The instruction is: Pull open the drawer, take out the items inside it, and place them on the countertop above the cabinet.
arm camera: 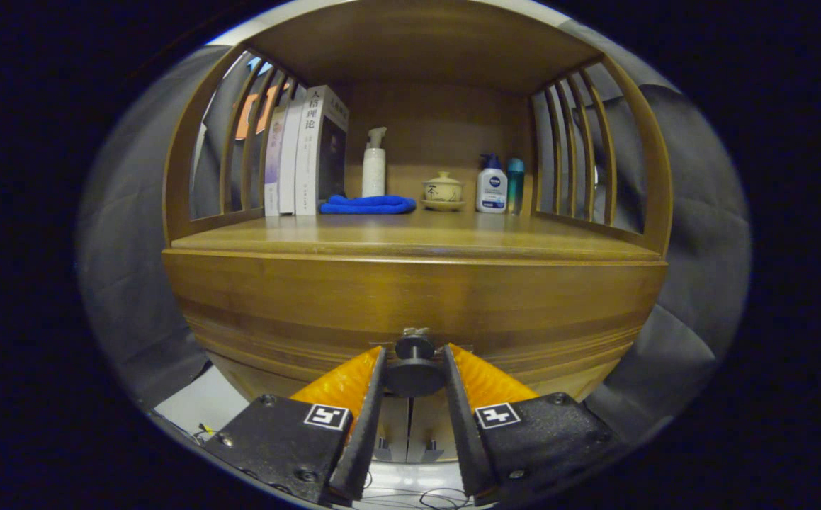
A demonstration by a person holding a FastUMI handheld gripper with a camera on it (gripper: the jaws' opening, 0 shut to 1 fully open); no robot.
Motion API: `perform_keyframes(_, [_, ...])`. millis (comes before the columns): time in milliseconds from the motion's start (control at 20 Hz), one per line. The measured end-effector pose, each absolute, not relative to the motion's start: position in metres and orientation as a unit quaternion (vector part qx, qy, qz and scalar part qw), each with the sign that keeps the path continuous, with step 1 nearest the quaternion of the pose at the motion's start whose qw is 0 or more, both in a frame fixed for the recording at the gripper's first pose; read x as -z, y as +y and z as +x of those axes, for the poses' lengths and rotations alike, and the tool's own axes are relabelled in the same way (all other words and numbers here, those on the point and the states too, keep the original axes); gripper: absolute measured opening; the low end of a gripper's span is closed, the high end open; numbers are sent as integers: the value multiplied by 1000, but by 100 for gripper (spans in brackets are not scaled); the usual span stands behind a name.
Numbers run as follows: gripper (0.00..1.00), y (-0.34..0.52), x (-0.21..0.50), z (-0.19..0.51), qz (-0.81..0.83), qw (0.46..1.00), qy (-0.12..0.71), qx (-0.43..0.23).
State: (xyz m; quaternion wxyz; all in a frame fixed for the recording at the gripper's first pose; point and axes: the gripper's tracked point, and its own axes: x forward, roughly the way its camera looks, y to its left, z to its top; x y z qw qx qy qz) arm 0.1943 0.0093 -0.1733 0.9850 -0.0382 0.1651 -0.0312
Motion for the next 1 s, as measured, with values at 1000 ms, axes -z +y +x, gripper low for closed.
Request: perform_keyframes(1000, [36,4,178,78,-49,983,174,19])
